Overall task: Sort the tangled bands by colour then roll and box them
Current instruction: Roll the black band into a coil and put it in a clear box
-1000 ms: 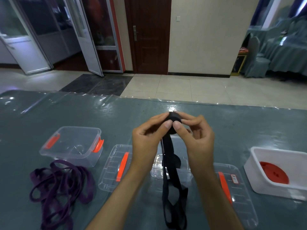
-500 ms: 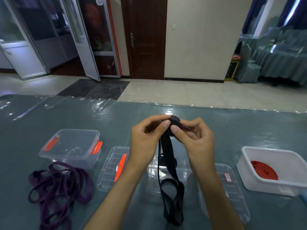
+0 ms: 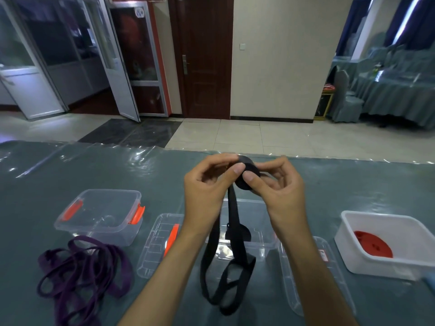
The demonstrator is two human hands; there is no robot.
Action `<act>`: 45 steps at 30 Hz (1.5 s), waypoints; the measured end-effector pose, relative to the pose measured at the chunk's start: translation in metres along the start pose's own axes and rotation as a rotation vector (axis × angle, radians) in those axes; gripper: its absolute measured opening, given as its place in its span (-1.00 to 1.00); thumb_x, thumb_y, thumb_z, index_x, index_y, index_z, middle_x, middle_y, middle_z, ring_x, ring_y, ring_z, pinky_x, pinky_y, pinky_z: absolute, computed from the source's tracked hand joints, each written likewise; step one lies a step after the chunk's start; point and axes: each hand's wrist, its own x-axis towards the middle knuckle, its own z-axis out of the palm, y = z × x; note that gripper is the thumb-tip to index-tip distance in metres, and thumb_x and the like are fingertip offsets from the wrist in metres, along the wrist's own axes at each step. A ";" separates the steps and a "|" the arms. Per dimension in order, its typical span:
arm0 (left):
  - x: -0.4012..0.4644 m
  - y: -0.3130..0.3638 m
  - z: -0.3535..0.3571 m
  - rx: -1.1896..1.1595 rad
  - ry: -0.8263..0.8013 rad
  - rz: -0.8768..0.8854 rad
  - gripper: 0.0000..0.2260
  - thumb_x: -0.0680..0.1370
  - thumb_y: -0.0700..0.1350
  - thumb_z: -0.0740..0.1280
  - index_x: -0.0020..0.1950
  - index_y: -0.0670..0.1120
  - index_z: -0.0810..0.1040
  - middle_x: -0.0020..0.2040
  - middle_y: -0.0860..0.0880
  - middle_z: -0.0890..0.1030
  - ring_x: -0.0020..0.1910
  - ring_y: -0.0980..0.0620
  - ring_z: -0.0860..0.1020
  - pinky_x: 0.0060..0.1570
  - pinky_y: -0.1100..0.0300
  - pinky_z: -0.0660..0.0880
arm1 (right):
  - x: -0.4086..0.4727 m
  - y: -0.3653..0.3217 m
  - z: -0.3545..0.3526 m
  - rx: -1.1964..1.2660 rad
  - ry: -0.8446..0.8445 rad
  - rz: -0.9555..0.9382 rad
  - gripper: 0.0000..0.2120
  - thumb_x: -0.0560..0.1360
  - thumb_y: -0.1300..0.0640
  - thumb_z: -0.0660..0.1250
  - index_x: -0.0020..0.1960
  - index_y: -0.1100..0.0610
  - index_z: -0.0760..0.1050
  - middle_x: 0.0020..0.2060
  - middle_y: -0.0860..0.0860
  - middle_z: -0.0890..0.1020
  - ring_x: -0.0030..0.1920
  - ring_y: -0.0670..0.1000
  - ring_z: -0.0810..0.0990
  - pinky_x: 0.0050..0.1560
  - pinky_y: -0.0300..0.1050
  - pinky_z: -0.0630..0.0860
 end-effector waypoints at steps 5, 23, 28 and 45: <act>0.006 -0.004 -0.005 -0.028 -0.155 -0.054 -0.74 0.62 -0.12 0.46 0.31 0.03 0.70 0.22 -0.08 0.72 0.26 -0.06 0.67 0.23 0.22 0.57 | 0.007 0.000 0.003 0.050 0.013 -0.052 -0.78 0.50 0.16 0.55 0.13 0.13 0.65 0.09 0.13 0.73 0.12 0.18 0.75 0.11 0.17 0.71; 0.004 -0.023 -0.018 0.021 0.003 -0.047 -0.77 0.49 -0.24 0.58 0.14 -0.13 0.75 0.16 -0.06 0.76 0.19 -0.07 0.72 0.14 0.20 0.64 | 0.017 0.016 -0.011 0.039 -0.092 0.065 -0.76 0.38 0.15 0.61 0.02 0.08 0.69 -0.02 0.07 0.78 0.00 0.07 0.78 0.04 -0.13 0.70; 0.002 -0.027 -0.015 -0.081 -0.059 -0.115 -0.74 0.54 -0.12 0.50 0.23 -0.05 0.74 0.17 -0.13 0.72 0.23 -0.10 0.68 0.21 0.19 0.59 | 0.012 0.018 -0.006 0.082 -0.047 0.027 -0.66 0.41 -0.07 0.62 0.16 -0.04 0.73 0.09 0.09 0.77 0.16 0.12 0.75 0.16 -0.05 0.68; 0.009 -0.024 -0.008 0.036 -0.089 -0.040 -0.80 0.59 -0.26 0.48 0.22 -0.18 0.72 0.17 -0.08 0.75 0.22 -0.07 0.70 0.23 0.16 0.61 | 0.007 0.020 -0.014 0.177 -0.002 0.150 -0.61 0.36 -0.08 0.68 0.07 0.07 0.69 0.08 0.18 0.75 0.15 0.21 0.74 0.18 0.08 0.69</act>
